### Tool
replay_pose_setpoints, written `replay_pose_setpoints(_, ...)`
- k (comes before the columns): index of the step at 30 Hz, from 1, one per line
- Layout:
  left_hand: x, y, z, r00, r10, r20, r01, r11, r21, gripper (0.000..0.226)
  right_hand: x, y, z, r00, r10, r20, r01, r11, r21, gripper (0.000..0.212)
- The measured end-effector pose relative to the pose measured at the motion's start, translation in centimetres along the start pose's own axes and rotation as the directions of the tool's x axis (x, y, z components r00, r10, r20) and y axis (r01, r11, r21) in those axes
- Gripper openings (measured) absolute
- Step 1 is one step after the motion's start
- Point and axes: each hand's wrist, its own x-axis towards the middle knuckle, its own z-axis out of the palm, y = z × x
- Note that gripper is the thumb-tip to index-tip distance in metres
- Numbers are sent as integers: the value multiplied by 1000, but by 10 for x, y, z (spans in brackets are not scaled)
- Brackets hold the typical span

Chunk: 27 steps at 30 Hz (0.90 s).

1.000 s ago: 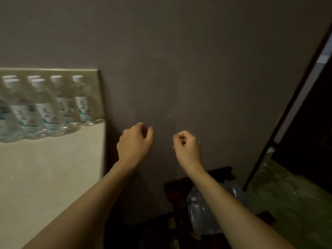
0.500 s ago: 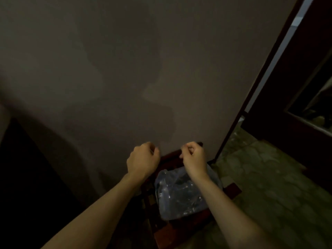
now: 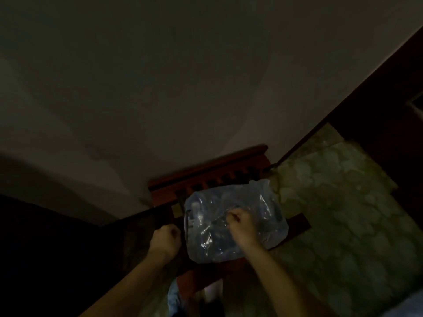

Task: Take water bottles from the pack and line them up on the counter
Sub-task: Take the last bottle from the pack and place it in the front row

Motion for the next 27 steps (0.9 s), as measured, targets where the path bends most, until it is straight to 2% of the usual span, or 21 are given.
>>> replay_pose_setpoints(4,42,-11,26,996,-76,42,80,992,-100,21,35,28,18,987,79,138,-61,990,-131,10)
replay_pose_setpoints(8,77,-6,61,983,-155,102,176,954,-245,24,50,54,36,968,96,231,-38,969,-244,31)
replay_pose_setpoints(11,91,-10,83,976,-165,141,195,952,-235,36,55,66,44,969,43,244,19,969,-245,42)
replay_pose_setpoints(14,99,-20,96,947,-263,184,299,932,-205,40,57,72,46,969,24,246,37,970,-240,50)
replay_pose_setpoints(17,105,-20,101,935,-302,186,311,950,-22,33,55,80,44,973,-27,228,78,973,-219,49)
replay_pose_setpoints(19,110,-18,105,955,-275,116,254,953,166,43,55,85,42,975,-25,219,71,976,-207,49)
replay_pose_setpoints(22,118,-19,119,970,-240,39,220,936,277,60,59,89,42,974,26,227,23,977,-212,49)
replay_pose_setpoints(24,123,-21,127,964,-264,34,240,916,322,49,62,92,43,974,51,220,1,974,-227,44)
replay_pose_setpoints(26,126,-27,137,977,-210,-32,202,872,446,44,61,95,44,974,60,221,-5,970,-242,40)
replay_pose_setpoints(27,118,-18,128,977,-213,25,179,875,450,57,60,97,45,973,55,225,2,969,-246,40)
